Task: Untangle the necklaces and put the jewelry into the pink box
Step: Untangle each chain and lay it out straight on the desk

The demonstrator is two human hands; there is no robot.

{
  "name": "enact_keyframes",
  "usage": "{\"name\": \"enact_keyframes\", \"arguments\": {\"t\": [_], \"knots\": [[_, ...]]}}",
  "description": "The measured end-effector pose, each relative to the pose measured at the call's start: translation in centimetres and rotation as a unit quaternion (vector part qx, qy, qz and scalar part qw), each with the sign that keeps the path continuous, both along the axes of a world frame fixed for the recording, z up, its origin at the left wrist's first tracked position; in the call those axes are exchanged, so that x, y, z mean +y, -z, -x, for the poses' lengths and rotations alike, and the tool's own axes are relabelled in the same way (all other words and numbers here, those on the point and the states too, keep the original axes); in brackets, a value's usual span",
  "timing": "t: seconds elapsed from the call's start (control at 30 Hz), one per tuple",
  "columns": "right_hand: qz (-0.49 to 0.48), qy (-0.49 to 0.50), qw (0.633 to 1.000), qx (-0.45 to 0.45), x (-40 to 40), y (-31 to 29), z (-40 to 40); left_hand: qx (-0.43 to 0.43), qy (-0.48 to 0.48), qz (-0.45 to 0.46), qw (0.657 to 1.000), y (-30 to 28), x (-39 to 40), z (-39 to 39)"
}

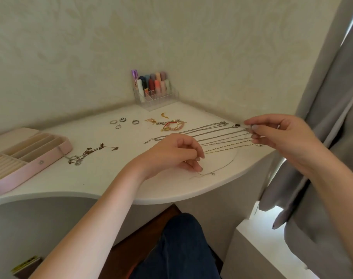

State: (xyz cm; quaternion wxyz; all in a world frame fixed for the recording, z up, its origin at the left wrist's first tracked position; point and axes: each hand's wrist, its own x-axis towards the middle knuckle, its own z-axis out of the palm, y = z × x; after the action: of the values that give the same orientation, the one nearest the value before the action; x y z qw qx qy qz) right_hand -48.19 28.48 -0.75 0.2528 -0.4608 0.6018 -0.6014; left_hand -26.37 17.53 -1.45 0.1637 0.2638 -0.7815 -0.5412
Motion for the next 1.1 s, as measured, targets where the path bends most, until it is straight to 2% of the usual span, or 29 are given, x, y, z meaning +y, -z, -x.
{"name": "enact_keyframes", "arguments": {"t": [0.13, 0.2, 0.27, 0.3, 0.37, 0.47, 0.57, 0.63, 0.77, 0.83, 0.97, 1.1], "knots": [[-0.003, -0.001, 1.000, -0.003, 0.4, 0.5, 0.2, -0.002, -0.016, -0.003, 1.000, 0.1, 0.4, 0.2], [-0.001, -0.017, 1.000, -0.002, 0.5, 0.5, 0.0, -0.043, -0.028, 0.105, 0.993, 0.1, 0.5, 0.6], [0.001, -0.037, 0.999, 0.001, 0.5, 0.3, -0.4, -0.065, -0.041, 0.232, 0.970, 0.1, 0.7, 1.5], [0.001, -0.048, 0.999, 0.000, 0.4, 0.1, -0.6, -0.057, -0.049, 0.252, 0.965, 0.1, 1.0, 2.1], [0.003, -0.071, 0.997, -0.002, 0.3, -0.2, -1.1, -0.032, -0.045, 0.211, 0.976, 0.2, 1.7, 3.4], [0.019, -0.102, 0.995, -0.007, 0.0, -0.5, -1.5, 0.012, -0.014, 0.081, 0.997, 0.2, 3.1, 5.5], [0.043, -0.059, 0.997, -0.028, -0.2, -0.6, -0.8, 0.073, -0.046, 0.020, 0.996, 0.6, 3.4, 6.0], [0.045, 0.001, 0.999, -0.026, -0.1, -0.2, 0.4, 0.091, -0.095, 0.035, 0.991, 0.8, 2.9, 5.2], [0.006, 0.083, 0.995, 0.056, 0.1, 1.7, 2.1, 0.078, -0.143, 0.151, 0.975, 1.0, 2.1, 3.0], [-0.006, 0.113, 0.989, 0.092, 0.1, 2.9, 2.2, 0.044, -0.155, 0.212, 0.964, 1.3, 2.3, 2.2], [-0.026, 0.139, 0.978, 0.155, -0.3, 4.8, 2.5, -0.099, -0.175, 0.366, 0.909, 1.5, 3.0, 0.9], [-0.049, 0.130, 0.971, 0.195, -0.5, 5.3, 2.5, -0.179, -0.173, 0.406, 0.879, 1.5, 3.0, -0.4]]}}
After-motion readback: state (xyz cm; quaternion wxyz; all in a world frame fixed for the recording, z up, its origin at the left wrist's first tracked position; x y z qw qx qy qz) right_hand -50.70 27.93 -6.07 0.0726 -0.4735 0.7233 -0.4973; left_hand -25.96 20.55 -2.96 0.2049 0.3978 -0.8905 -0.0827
